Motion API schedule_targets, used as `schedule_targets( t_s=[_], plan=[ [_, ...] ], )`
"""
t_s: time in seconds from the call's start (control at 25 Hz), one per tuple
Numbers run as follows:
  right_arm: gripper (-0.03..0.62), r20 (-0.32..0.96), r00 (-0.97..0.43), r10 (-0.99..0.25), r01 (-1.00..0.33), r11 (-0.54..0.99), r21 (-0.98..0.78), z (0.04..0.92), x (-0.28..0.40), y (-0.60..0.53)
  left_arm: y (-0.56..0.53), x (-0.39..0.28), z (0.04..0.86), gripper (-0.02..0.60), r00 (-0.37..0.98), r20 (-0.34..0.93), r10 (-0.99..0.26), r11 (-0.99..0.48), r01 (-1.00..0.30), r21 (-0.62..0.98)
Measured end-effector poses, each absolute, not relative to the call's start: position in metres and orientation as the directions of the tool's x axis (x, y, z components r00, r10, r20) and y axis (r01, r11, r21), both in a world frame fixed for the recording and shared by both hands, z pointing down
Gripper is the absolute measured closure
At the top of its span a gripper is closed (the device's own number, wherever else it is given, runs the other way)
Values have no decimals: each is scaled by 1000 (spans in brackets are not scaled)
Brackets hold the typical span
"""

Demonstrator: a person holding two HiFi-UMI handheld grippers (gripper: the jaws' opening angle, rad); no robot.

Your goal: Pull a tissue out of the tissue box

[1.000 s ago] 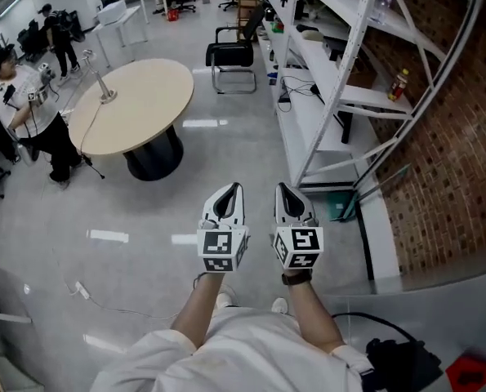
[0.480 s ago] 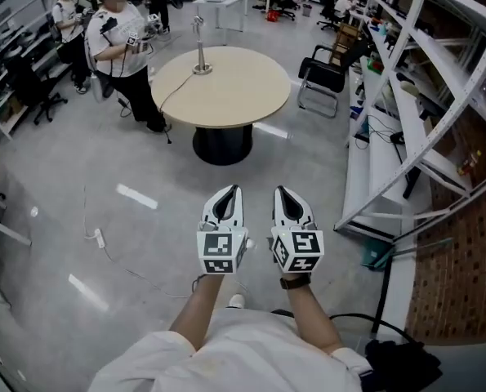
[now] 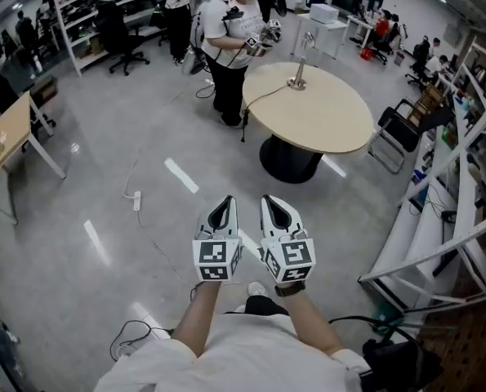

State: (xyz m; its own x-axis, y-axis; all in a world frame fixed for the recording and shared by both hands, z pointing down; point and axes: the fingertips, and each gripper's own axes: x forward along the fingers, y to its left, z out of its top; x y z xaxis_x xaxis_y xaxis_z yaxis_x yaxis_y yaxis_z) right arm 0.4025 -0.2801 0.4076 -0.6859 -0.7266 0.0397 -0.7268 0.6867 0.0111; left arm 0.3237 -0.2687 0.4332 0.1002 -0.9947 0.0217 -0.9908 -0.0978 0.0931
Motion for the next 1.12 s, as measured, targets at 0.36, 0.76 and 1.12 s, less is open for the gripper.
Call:
schedule_targets(
  t_s=[0.36, 0.76, 1.12],
  plan=[
    [594, -8, -966, -257, -257, 966, 34, 396, 232, -275, -244, 171, 424, 591, -317, 2, -948, 317, -946, 73],
    [593, 47, -992, 116, 118, 992, 36, 421, 119, -228, -165, 71, 447, 591, -687, 35, -725, 685, -717, 128],
    [592, 20, -931, 366, 366, 931, 12, 430, 72, -167, -98, 49, 450, 591, -851, 37, -524, 849, -519, 98]
  ],
)
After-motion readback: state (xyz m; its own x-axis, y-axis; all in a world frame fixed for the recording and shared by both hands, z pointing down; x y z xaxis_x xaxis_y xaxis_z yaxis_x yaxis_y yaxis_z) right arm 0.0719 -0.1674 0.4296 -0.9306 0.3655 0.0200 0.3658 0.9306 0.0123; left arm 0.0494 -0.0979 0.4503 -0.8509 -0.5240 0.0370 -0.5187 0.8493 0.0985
